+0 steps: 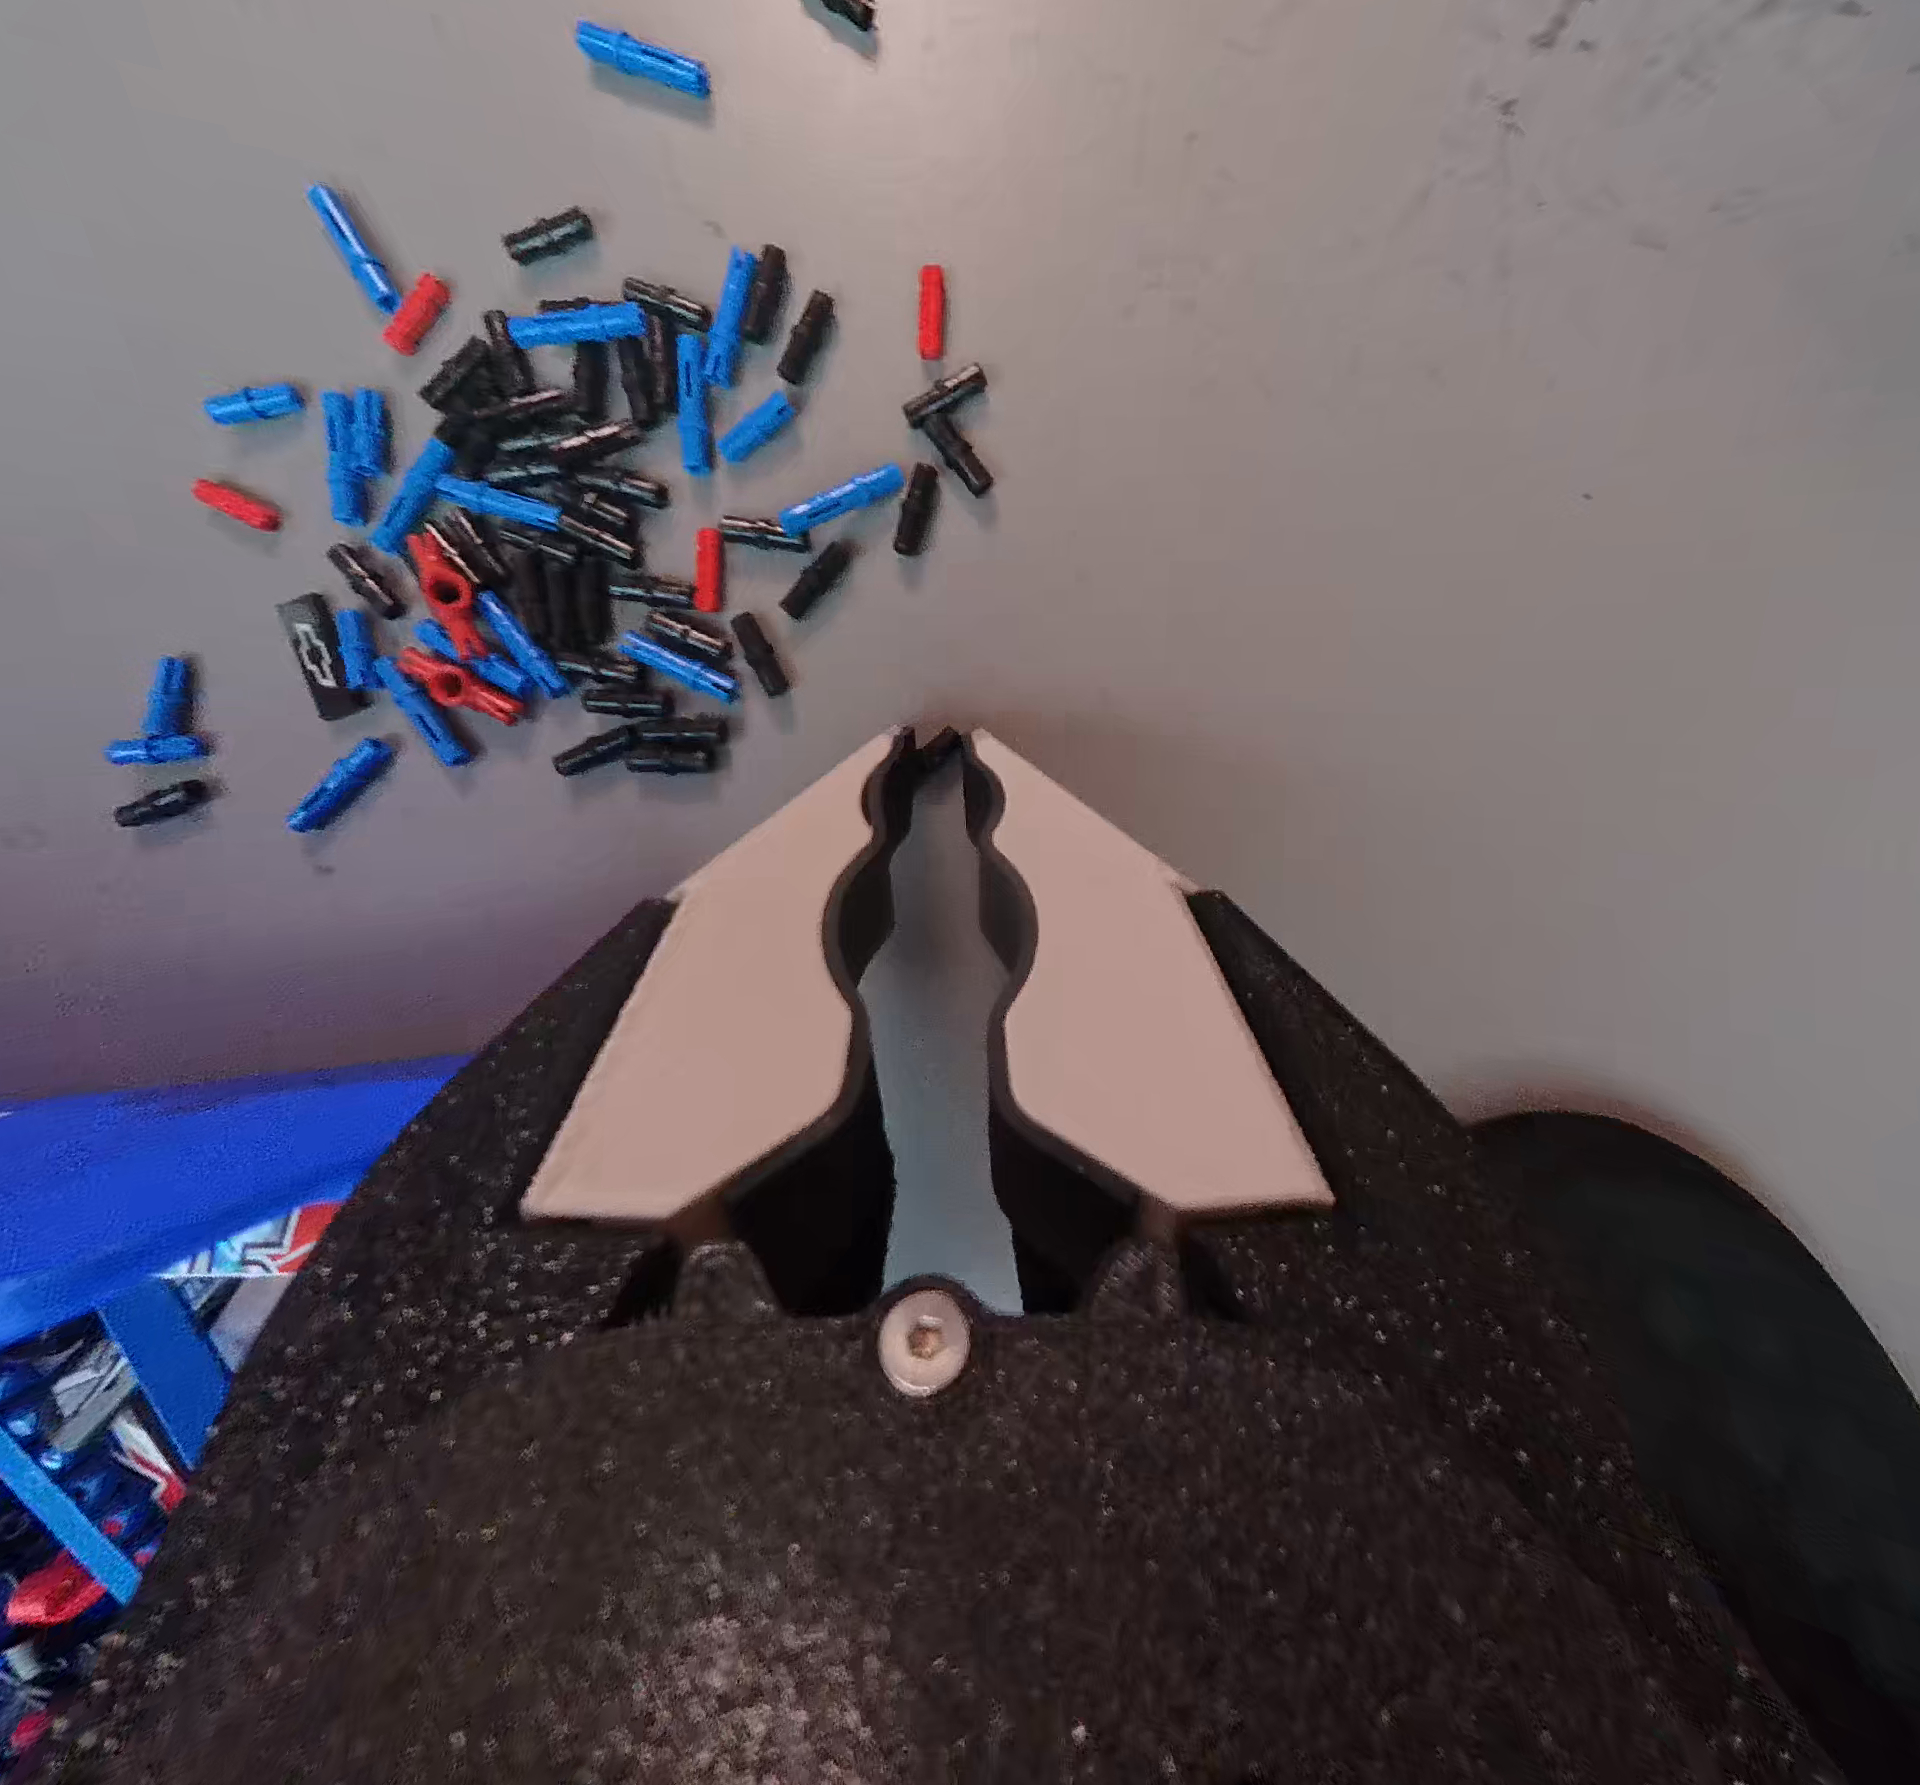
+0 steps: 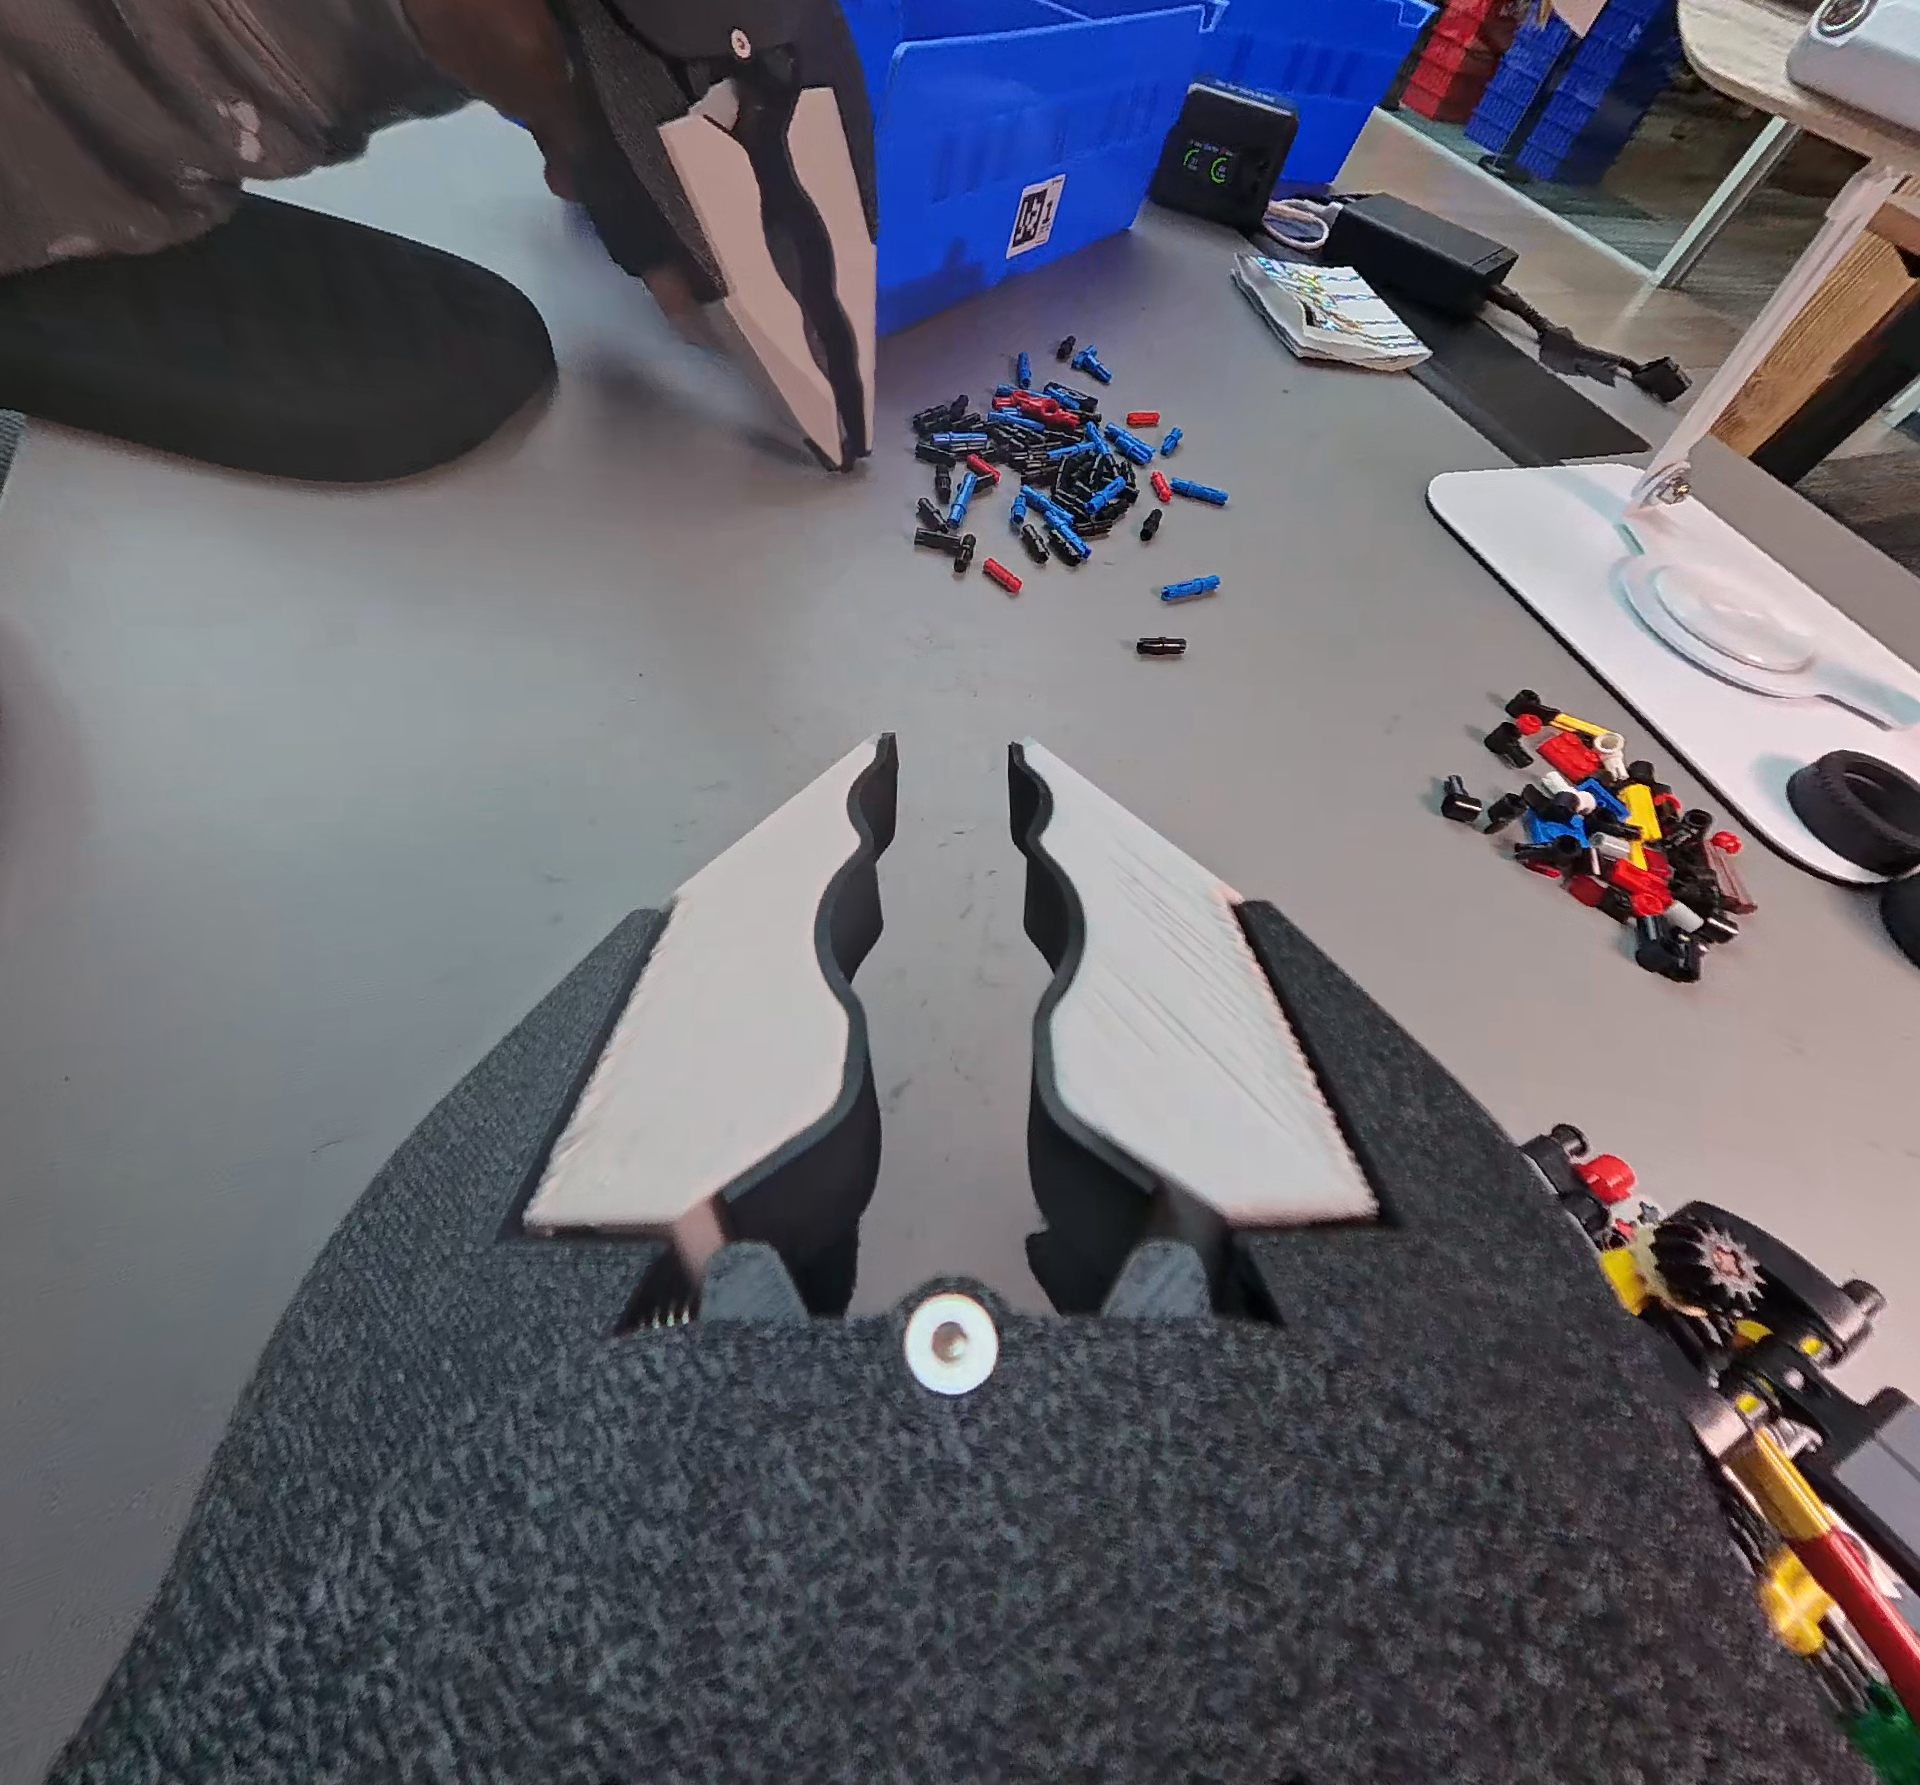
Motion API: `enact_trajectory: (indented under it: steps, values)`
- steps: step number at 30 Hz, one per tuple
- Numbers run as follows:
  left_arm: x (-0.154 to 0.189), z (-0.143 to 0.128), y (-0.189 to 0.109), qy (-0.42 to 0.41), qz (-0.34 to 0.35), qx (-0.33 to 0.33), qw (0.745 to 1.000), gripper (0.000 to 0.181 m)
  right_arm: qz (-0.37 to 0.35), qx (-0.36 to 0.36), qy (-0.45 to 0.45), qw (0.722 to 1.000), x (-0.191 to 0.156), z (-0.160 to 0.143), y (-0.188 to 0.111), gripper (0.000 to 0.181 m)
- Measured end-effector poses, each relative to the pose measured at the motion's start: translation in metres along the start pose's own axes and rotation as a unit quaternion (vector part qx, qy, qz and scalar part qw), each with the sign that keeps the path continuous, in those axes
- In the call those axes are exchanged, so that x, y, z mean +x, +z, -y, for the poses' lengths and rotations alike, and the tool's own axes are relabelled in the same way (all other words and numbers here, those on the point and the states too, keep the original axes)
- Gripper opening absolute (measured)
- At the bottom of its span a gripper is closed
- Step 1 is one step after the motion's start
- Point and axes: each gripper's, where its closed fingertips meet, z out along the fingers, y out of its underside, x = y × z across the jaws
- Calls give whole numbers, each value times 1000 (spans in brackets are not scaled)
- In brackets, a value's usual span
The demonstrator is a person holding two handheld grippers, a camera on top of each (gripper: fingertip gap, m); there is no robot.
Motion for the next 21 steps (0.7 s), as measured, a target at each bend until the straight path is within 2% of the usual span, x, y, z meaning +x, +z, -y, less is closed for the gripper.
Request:
enact_trajectory:
  steps: [1, 6, 8, 9, 11, 13, 14, 16, 17, 19, 21]
  values:
    - [-7, 5, 3, -5, 16, 8, 1000, 7, 1, 0, 1, 1000, 0, 0, 0, 21]
    - [-44, 28, 15, -35, 132, 37, 990, 9, -3, 6, 4, 1000, 1, 1, -1, 21]
    - [-53, 40, 7, -26, 189, 60, 980, 23, -6, 12, 2, 1000, 2, 3, -3, 21]
    - [-49, 49, 2, -20, 189, 84, 978, 25, -7, 14, 1, 1000, 2, 3, -3, 21]
    - [-20, 64, 4, -19, 109, 125, 986, 25, -8, 17, -2, 1000, 1, 4, -4, 20]
    - [5, 65, 12, -44, 26, 136, 989, 25, -7, 15, -4, 1000, 1, 4, -4, 20]
    - [11, 60, 18, -46, 8, 125, 991, 21, -7, 15, -6, 1000, 0, 3, -4, 20]
    - [0, 46, 28, -32, 45, 90, 994, 14, -6, 14, -13, 1000, -2, 3, -4, 20]
    - [-6, 49, 26, -30, 61, 102, 992, 11, -6, 13, -15, 1000, -2, 3, -3, 20]
    - [-27, 43, 27, -30, 117, 84, 989, 4, -5, 11, -18, 1000, -3, 3, -3, 20]
    - [-35, 47, 25, -34, 140, 94, 985, 9, -5, 11, -19, 1000, -3, 3, -3, 20]
